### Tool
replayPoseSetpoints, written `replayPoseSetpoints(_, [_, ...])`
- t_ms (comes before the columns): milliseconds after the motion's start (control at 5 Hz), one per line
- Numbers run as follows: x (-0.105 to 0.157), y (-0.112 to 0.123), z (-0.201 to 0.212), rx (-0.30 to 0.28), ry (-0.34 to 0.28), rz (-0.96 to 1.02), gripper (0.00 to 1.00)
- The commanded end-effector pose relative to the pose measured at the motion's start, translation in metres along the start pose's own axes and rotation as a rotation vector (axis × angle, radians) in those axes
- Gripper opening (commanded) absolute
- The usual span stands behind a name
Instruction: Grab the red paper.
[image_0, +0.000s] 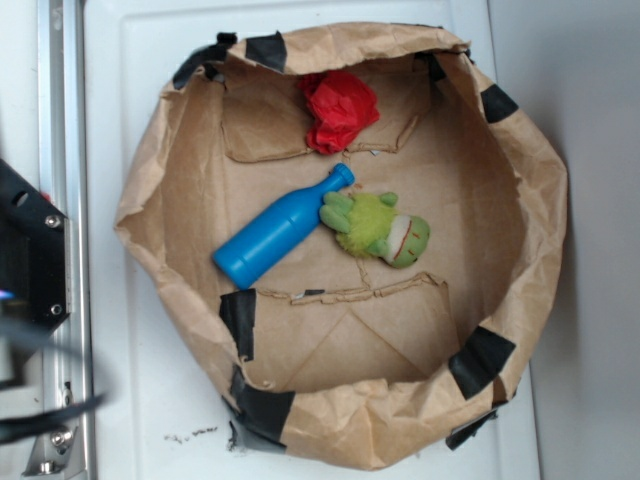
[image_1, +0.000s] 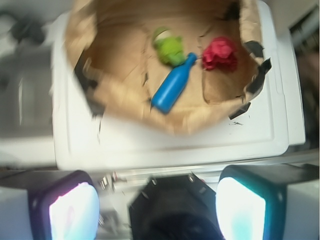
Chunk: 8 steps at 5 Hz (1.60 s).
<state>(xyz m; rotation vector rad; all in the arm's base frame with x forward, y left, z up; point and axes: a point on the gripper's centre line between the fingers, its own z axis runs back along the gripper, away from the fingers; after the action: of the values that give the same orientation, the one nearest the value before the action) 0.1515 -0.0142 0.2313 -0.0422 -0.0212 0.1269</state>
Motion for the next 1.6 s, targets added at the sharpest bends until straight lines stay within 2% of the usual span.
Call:
replayPoseSetpoints(0, [0.045, -0.006, -0.005, -0.008, -0.007, 0.23, 1.0])
replayPoseSetpoints(200, [0.04, 0.0, -0.017, -0.052, -0.04, 0.472, 1.0])
replayPoseSetpoints(400, [0.041, 0.006, -0.031, 0.006, -0.053, 0.661, 1.0])
replayPoseSetpoints(600, [0.057, 0.011, -0.03, 0.164, -0.163, 0.828, 1.0])
replayPoseSetpoints(800, [0.071, 0.017, -0.034, 0.19, -0.13, 0.883, 1.0])
replayPoseSetpoints(1000, [0.079, 0.023, -0.041, 0.23, -0.215, 0.914, 1.0])
replayPoseSetpoints(1200, [0.08, 0.027, -0.041, 0.201, -0.379, 0.872, 1.0])
replayPoseSetpoints(1400, [0.091, 0.033, -0.044, 0.185, -0.453, 0.884, 1.0])
